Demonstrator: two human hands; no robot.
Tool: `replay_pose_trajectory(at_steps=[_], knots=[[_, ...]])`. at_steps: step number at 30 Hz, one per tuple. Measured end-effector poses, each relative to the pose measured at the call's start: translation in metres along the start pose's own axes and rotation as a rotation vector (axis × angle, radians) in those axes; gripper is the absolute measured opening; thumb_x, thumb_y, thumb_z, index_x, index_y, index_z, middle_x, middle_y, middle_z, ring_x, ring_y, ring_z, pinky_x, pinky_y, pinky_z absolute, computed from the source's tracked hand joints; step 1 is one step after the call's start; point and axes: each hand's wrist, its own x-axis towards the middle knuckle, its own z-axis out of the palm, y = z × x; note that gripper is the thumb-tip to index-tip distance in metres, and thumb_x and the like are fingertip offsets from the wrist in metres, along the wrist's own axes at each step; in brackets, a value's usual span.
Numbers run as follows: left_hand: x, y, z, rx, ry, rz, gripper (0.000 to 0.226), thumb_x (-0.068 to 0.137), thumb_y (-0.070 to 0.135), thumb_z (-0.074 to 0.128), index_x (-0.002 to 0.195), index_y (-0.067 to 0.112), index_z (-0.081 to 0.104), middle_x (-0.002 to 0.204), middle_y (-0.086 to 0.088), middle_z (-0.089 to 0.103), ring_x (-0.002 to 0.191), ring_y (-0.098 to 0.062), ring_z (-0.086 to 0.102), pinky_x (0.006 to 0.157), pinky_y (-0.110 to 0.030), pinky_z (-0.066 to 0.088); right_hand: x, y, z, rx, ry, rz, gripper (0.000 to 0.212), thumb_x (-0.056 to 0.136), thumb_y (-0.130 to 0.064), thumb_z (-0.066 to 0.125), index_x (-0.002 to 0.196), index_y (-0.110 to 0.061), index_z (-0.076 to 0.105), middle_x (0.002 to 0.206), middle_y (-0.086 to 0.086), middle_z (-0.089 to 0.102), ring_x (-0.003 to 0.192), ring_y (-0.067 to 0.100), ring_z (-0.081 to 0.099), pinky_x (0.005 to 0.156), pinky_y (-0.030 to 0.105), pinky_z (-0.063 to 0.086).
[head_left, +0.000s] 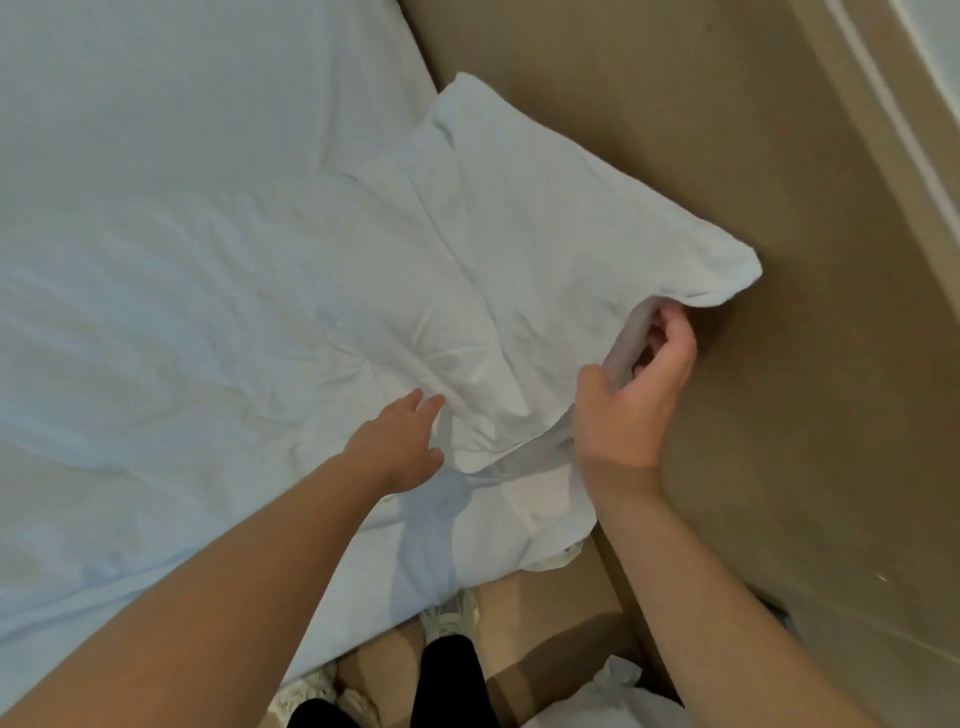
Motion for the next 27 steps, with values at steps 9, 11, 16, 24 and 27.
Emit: replay_pose_trajectory(at_steps=[9,11,16,24,27], knots=[[0.004,-0.024,-0.094,0.06,0.214,-0.06,0.064,0.099,0.032,0.044,0.154,0.021,0.015,0.163,-0.004,0.008,0.149,-0.024,0.01,0.117,-0.045,0.024,0.088,-0.085,0.08,-0.96,-0.389,-0.679,0.054,0.086,-0.012,0.055,0.138,-0.015,0.043,0.157,0.014,0.026,0.147,0.033,0.016,0.118,0.047,0.018],[0.024,-0.041,-0.106,0.107,0.282,-0.075,0.06,0.099,0.033,0.042,0.152,0.02,0.019,0.162,-0.006,0.009,0.149,-0.026,0.009,0.116,-0.046,0.025,0.119,-0.072,0.122,-1.183,-0.566,-0.707,0.051,0.094,-0.018,0.049,0.143,-0.017,0.035,0.16,0.014,0.015,0.149,0.034,0.005,0.12,0.047,0.011],[0.095,-0.097,-0.133,0.225,0.548,-0.076,0.04,0.094,0.034,0.036,0.13,0.017,0.036,0.136,-0.011,0.036,0.128,-0.031,0.033,0.1,-0.052,0.038,0.185,-0.027,0.206,-1.549,-0.61,-0.912,0.042,0.097,-0.019,0.039,0.14,-0.016,0.039,0.147,0.014,0.033,0.144,0.036,0.018,0.116,0.054,0.014],[0.211,-0.208,-0.141,0.129,0.466,-0.383,0.114,0.07,0.092,0.029,0.153,0.025,-0.012,0.161,-0.013,-0.009,0.148,-0.035,-0.007,0.112,-0.066,-0.001,0.247,0.004,0.312,-1.724,-0.562,-0.906,0.064,0.096,-0.039,0.047,0.152,-0.03,0.016,0.16,0.007,0.014,0.147,0.035,0.011,0.115,0.059,0.015],[0.249,-0.231,-0.119,0.137,0.569,-0.362,0.126,0.062,0.096,0.023,0.15,0.02,-0.024,0.157,-0.015,-0.026,0.145,-0.033,-0.023,0.109,-0.07,-0.007,0.261,0.044,0.332,-1.828,-0.594,-0.761,0.104,0.079,-0.053,0.071,0.153,-0.041,-0.002,0.161,0.003,0.006,0.145,0.031,0.018,0.113,0.053,0.019]])
